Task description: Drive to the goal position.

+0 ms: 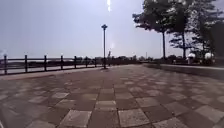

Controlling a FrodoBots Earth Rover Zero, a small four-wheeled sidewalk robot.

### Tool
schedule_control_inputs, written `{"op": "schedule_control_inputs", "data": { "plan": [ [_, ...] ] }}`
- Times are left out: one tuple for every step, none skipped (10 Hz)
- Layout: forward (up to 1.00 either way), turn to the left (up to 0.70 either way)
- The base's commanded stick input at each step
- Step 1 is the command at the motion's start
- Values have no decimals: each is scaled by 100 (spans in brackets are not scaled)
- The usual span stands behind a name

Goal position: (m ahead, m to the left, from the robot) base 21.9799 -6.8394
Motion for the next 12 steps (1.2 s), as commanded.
{"op": "schedule_control_inputs", "data": {
  "plan": [
    [91,1],
    [91,1],
    [91,1],
    [91,1],
    [91,1],
    [91,1],
    [91,1],
    [91,1],
    [91,1],
    [91,1],
    [91,1],
    [91,1]
  ]
}}
